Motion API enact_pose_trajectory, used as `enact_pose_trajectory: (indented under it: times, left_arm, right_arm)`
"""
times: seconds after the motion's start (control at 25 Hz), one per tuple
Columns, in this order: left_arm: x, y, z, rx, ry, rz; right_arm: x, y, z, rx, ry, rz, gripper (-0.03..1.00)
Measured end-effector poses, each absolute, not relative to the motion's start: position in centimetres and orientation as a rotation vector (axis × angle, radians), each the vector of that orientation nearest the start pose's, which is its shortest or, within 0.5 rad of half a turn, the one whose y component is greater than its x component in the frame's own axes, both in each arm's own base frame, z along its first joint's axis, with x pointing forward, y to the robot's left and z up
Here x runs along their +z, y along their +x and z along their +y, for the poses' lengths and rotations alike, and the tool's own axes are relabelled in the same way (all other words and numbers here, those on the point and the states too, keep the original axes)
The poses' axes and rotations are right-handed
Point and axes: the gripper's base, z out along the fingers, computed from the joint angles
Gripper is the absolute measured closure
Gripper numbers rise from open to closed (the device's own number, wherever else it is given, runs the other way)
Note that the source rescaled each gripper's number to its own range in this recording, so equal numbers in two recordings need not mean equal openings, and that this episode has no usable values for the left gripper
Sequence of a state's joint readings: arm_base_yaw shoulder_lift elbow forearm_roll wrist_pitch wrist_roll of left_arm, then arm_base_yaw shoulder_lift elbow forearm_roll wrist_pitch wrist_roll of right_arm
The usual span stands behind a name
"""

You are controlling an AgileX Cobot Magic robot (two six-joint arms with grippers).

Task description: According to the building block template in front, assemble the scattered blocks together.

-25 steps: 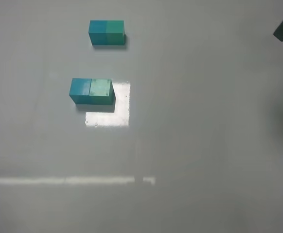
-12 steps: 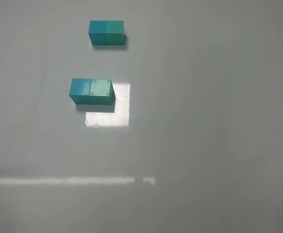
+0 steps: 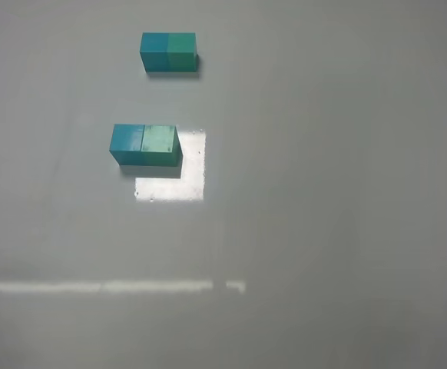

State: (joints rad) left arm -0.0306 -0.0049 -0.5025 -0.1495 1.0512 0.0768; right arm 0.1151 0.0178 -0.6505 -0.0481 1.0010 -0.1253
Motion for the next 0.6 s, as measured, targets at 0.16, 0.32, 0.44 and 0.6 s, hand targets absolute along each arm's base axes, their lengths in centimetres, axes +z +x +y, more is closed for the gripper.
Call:
enact_pose_trajectory:
  times: [0.16, 0.32, 0.44, 0.6]
  left_arm:
    - [27.9, -0.6, -1.2, -0.149, 0.115, 2.018]
    - [27.9, -0.6, -1.2, -0.149, 0.115, 2.018]
    - [27.9, -0.6, -1.2, -0.149, 0.115, 2.018]
    - [27.9, -0.6, -1.2, -0.149, 0.115, 2.018]
  right_arm:
    - [30.6, -1.6, -0.4, -0.020, -0.192, 1.900, 0.43]
    - [29.1, -0.9, -0.3, -0.013, -0.190, 1.962, 0.43]
    - [28.7, -0.5, -0.2, 0.012, -0.164, 1.957, 0.43]
    - [28.6, -0.4, -0.2, 0.021, -0.149, 1.946, 0.43]
